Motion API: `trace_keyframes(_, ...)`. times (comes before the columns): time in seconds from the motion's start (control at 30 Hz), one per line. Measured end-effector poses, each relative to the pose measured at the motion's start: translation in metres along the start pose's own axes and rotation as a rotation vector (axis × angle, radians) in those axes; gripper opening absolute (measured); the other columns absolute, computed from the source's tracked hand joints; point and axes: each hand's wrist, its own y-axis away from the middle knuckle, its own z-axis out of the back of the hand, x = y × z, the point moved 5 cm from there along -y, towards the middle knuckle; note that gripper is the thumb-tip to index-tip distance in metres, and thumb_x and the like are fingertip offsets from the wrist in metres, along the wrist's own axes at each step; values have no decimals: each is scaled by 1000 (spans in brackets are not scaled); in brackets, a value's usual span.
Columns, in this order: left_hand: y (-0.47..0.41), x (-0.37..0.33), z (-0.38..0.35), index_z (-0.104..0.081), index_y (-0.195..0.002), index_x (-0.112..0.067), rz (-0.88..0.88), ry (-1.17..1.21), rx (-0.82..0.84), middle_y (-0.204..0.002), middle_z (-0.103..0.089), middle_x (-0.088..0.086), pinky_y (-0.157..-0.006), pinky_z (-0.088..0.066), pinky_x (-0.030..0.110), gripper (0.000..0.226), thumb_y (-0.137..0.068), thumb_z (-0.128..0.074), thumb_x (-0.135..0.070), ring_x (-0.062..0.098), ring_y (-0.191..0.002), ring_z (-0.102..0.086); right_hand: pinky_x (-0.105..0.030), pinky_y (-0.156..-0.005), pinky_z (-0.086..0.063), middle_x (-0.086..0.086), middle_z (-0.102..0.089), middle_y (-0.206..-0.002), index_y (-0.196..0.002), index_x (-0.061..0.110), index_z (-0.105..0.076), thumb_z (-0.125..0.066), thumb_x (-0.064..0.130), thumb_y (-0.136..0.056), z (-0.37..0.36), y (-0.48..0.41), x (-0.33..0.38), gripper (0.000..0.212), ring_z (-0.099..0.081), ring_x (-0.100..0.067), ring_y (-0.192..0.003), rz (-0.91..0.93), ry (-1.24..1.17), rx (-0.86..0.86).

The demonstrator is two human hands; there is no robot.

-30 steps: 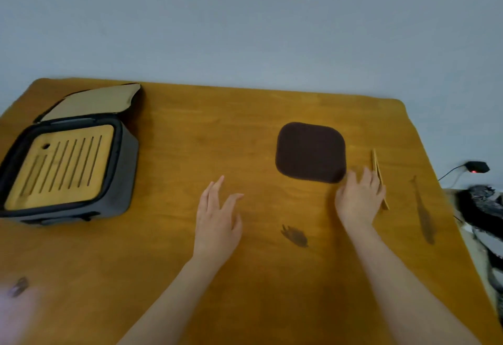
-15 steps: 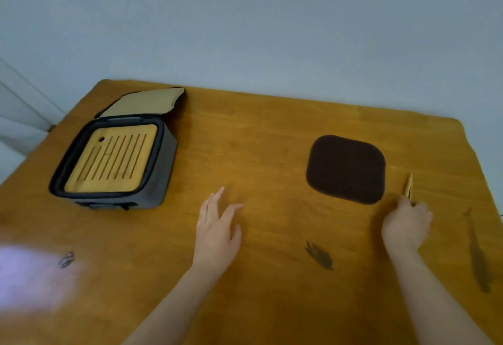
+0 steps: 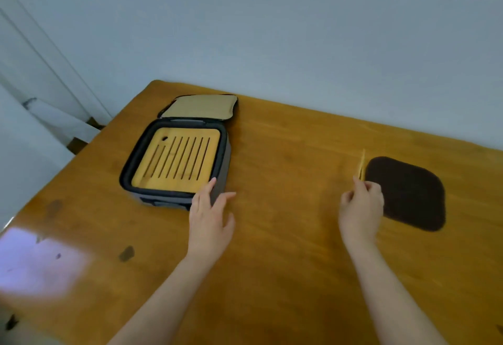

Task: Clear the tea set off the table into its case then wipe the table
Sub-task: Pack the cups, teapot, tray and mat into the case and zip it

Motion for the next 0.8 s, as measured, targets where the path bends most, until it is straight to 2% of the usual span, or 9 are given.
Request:
trace_keyframes(0.23, -45, 74, 50, -56, -126, -27, -32, 7, 4, -152, -31, 1, -115, -27, 46, 40, -88, -63, -18, 22, -143, -23, -35, -86, -44, -10, -53, -112, -132, 8, -56, -52, 9, -95, -60, 51, 143, 38, -52, -27, -105, 110, -141, 141)
trace_keyframes(0.33, -65, 100, 62, -54, -131, -24, -103, -64, 32, -149, -39, 2, -116, -28, 44, 42, -90, -60, -18, 21, -141, -30, -31, -83, -49, -5, -52, -113, -134, 12, -55, -52, 11, -96, -87, 70, 212, 38, -53, -20, -104, 188, -196, 194)
trace_keyframes(0.43, -78, 118, 64, -52, -135, -28, -203, -162, 108, -150, -40, 1, -117, -25, 42, 38, -98, -50, -24, 21, -141, -31, -27, -84, -49, -5, -53, -116, -129, 11, -58, -55, 11, -94, -113, 82, 266, 35, -53, -18, -105, 264, -160, 230)
trace_keyframes(0.63, -86, 130, 63, -50, -138, -34, -263, -144, 179, -150, -41, 1, -113, -33, 42, 40, -99, -45, -26, 21, -140, -34, -27, -79, -46, -8, -50, -120, -126, 12, -57, -51, 11, -96, -148, 87, 295, 30, -48, -21, -109, 259, 68, 285)
trace_keyframes(0.8, -84, 128, 65, -53, -134, -32, -254, -96, 145, -147, -45, 0, -114, -29, 40, 39, -97, -47, -22, 20, -139, -35, -26, -76, -47, -7, -49, -125, -124, 15, -58, -51, 19, -97, -143, 87, 295, 29, -47, -20, -112, 250, 64, 230)
